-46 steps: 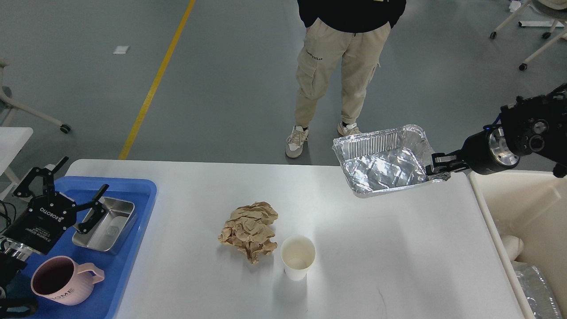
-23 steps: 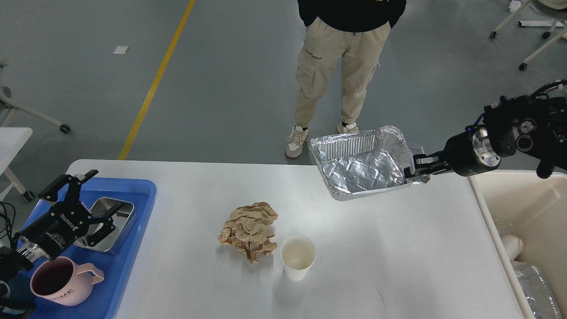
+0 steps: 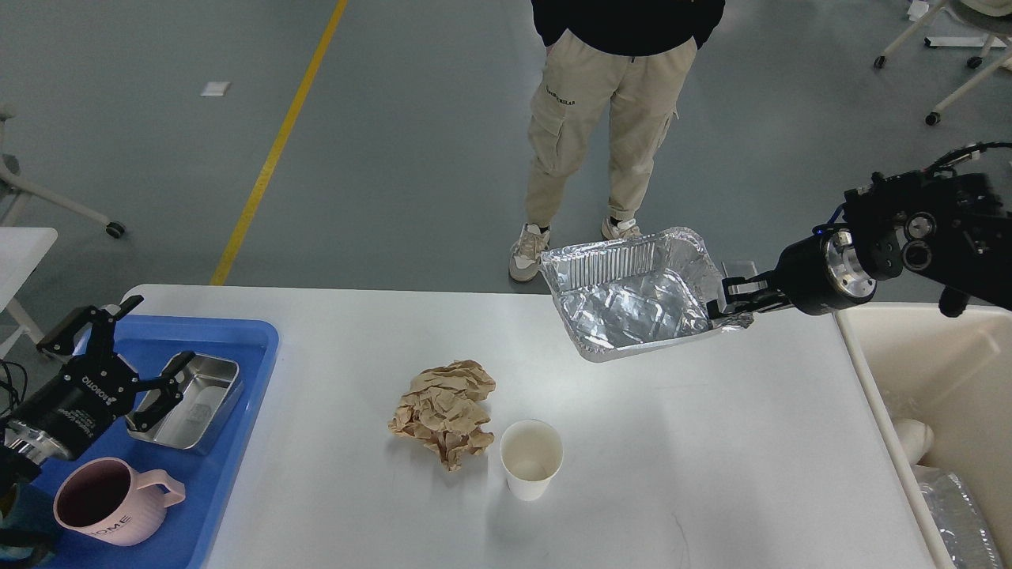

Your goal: Tidy desktop

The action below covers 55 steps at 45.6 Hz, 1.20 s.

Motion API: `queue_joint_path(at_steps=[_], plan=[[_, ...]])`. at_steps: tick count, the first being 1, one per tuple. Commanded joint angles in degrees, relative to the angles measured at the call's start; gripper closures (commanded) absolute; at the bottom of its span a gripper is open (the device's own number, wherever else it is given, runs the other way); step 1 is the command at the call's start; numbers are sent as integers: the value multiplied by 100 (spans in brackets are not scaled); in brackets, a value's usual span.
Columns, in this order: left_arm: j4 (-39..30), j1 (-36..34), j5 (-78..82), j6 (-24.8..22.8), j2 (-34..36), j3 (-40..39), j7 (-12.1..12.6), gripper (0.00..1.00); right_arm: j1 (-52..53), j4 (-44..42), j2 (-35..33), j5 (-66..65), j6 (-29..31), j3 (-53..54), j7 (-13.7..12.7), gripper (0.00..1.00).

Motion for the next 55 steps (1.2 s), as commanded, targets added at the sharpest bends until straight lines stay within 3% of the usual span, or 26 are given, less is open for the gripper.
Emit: queue_joint_path(at_steps=[1, 5, 10, 16, 21, 28, 34, 39, 44, 48, 55], plan=[[-90, -59, 39, 39, 456, 648, -124, 3, -5, -3, -9, 0, -10, 0, 1, 100], [-222, -68, 48, 162, 763, 842, -238, 3, -5, -3, -9, 0, -19, 9, 1, 100], [-652, -15, 48, 285, 1307, 868, -203, 3, -5, -3, 0, 0, -19, 26, 1, 100], [-1136, 3, 13, 355, 2213, 877, 69, 3, -5, -3, 0, 0, -19, 70, 1, 100], [-1303, 82, 57, 364, 2828, 947, 587, 3, 13, -3, 0, 9, -19, 70, 18, 100], [-1391, -67, 539, 522, 3646, 1097, 702, 3, 4, -3, -18, 0, -19, 158, 27, 100], [-1847, -472, 751, 1022, 3972, 1220, 851, 3, -13, -3, 35, 0, -36, 237, 27, 100], [-2576, -455, 856, 2102, 3963, 1307, 1255, 3, -13, -12, 52, 0, -36, 369, 27, 100], [-3402, -446, 865, 2885, 3990, 1720, 1353, 3, -5, 5, 52, 9, -36, 457, 27, 100], [-4027, -446, 900, 3080, 4165, 1852, 1353, 3, 4, 32, 35, 9, -28, 492, 27, 100], [-4651, -270, 927, 2957, 4876, 2089, 1318, 3, 4, 67, -18, 9, -28, 510, 45, 100]])
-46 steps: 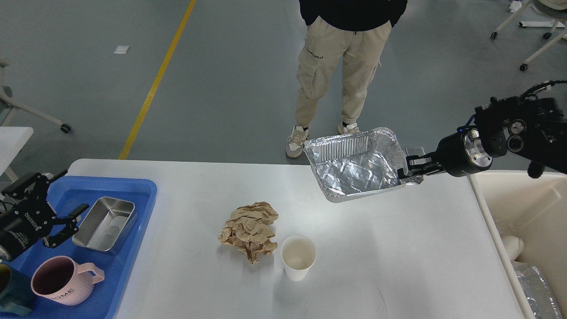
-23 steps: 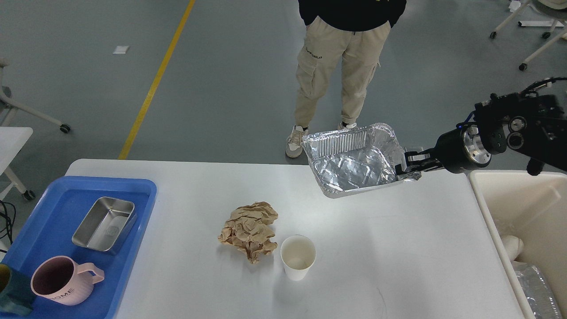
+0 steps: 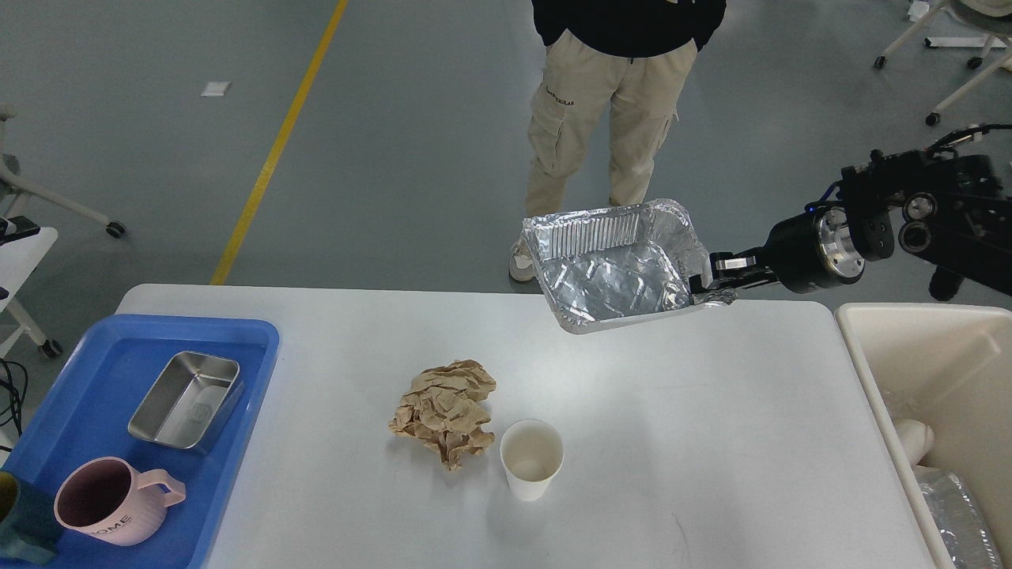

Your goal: Tidy desktop

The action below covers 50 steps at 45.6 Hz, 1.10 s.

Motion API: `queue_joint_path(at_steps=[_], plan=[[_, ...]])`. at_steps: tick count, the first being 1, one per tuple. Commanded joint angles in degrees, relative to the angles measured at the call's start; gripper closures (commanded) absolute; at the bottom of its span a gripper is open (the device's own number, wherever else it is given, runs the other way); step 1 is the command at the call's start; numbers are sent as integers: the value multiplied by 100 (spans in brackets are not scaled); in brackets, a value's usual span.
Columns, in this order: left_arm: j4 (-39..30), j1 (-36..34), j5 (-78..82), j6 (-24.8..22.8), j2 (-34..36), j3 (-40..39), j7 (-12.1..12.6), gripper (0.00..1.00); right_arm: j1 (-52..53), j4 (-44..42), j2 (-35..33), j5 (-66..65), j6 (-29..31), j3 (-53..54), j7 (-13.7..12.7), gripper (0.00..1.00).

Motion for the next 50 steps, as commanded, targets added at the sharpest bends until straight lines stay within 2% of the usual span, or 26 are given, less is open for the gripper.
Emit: queue_joint_path(at_steps=[1, 4, 9, 20, 22, 23, 27, 34, 37, 44, 50], plan=[[-551, 167, 44, -99, 585, 327, -76, 3, 4, 28, -35, 2, 3, 28, 11, 100], [-630, 167, 79, -143, 787, 582, -181, 3, 4, 28, -43, 2, 3, 63, 11, 100], [-630, 167, 88, -135, 849, 794, -541, 3, 4, 37, -78, 2, 12, 80, 20, 100], [-604, 202, 544, -29, 604, 838, -665, 3, -5, 187, -307, 10, 12, 107, 20, 100], [-569, 211, 868, -29, 533, 838, -831, 3, -14, 222, -351, 2, 12, 115, 20, 100], [-543, 211, 1244, -29, 429, 838, -1119, 3, -14, 248, -360, 10, 12, 116, 20, 100], [-534, 185, 2291, -73, 59, 873, -1648, 3, -14, 292, -412, 10, 12, 116, 20, 100], [-534, 106, 4515, -213, -468, 847, -2264, 3, -14, 406, -509, 11, 12, 133, 20, 100], [-534, -96, 5008, -433, -749, 864, -2343, 3, -14, 433, -535, 11, 12, 133, 20, 100], [-473, -877, 5975, -1171, -1452, 943, -2344, 3, -66, 442, -579, 2, 12, 133, 20, 100], [-148, -1642, 6548, -1821, -2155, 1119, -2317, 3, -75, 433, -562, 11, 3, 159, 20, 100]])
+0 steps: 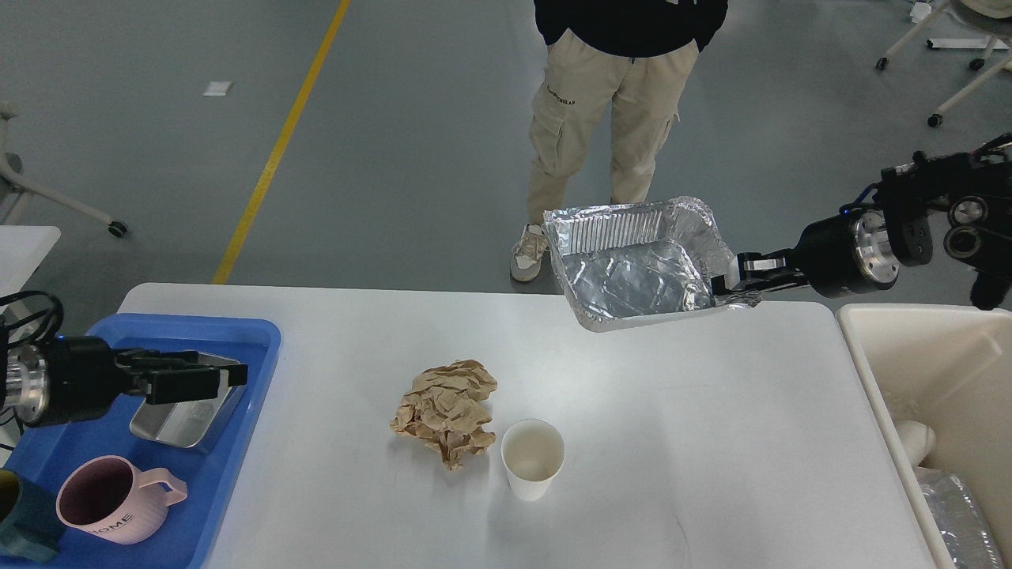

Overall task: Tidy desktop
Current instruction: 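Reach the left gripper to the white paper cup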

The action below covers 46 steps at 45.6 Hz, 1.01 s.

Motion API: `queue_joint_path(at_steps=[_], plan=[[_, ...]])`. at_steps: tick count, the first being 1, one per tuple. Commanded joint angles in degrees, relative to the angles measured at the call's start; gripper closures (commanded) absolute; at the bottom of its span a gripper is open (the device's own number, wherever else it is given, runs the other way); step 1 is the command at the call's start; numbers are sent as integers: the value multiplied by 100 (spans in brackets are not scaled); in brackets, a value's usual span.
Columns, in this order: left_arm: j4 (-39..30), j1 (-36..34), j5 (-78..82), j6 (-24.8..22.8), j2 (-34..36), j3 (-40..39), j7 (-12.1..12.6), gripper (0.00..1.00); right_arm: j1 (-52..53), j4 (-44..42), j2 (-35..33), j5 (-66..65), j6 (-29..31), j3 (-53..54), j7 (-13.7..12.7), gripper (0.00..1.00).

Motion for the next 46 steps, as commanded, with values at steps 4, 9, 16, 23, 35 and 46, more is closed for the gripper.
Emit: queue_joint_path(at_steps=[4, 9, 16, 23, 35, 46], plan=[[663, -1154, 456, -831, -1181, 298, 52, 3, -20, -17, 26, -7, -18, 34, 0, 100], [1041, -1726, 474, -998, -1761, 684, 52, 3, -38, -17, 26, -7, -27, 87, 0, 100], [1235, -2657, 474, -1025, -2377, 1940, 34, 3, -65, -17, 35, -7, -27, 113, 0, 100], [1507, -3194, 474, -990, -2983, 2777, -1, 3, -82, -17, 53, -7, -35, 113, 0, 100], [1639, -3274, 1089, -876, -3810, 3190, -150, 3, -108, -8, 9, 2, -53, 122, 8, 100], [2070, -3239, 1291, -849, -4645, 3199, -142, 3, -117, 9, 0, 2, -44, 210, 8, 100]])
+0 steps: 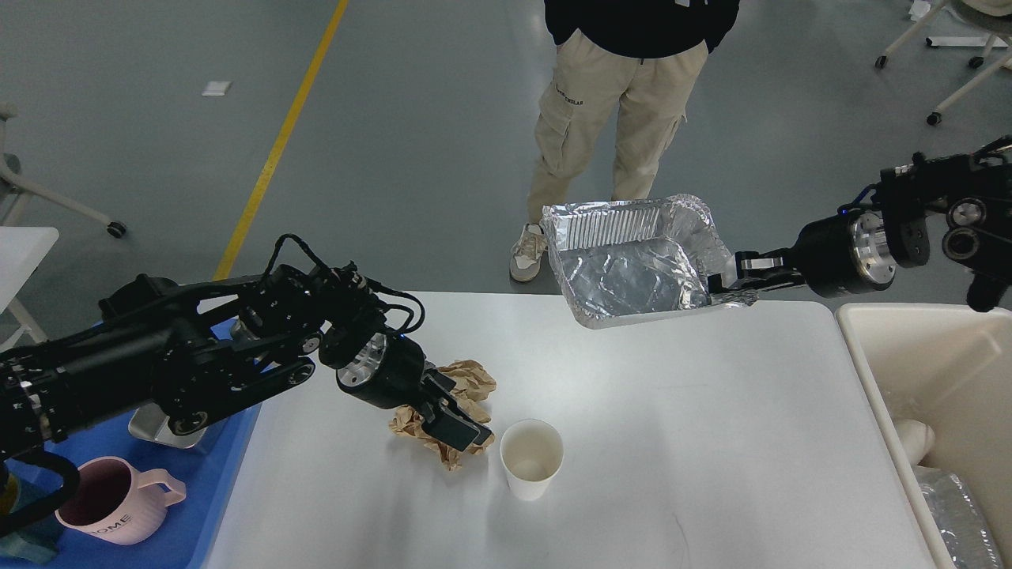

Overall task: Tidy desktop
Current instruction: 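Reach the left gripper to the white paper cup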

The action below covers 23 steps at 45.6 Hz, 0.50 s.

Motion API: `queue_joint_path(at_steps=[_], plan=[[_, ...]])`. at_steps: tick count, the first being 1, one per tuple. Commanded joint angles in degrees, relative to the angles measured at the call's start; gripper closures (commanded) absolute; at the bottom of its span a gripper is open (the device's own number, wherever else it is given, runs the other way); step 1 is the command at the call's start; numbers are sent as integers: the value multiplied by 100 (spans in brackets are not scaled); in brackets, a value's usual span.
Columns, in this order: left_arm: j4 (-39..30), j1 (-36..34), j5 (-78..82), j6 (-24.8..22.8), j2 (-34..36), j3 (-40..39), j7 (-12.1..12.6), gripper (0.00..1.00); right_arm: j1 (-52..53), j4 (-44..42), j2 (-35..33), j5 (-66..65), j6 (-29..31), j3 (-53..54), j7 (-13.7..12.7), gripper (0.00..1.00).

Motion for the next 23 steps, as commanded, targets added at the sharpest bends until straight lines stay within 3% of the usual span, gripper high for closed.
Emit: queue_joint_path(at_steps=[1, 23], plan=[[288, 5, 109, 34, -397, 1, 6, 3, -6, 8, -9, 1, 7, 27, 0, 100], [1097, 286, 144, 833, -679, 502, -38, 6, -58, 8, -9, 1, -2, 89, 0, 100]])
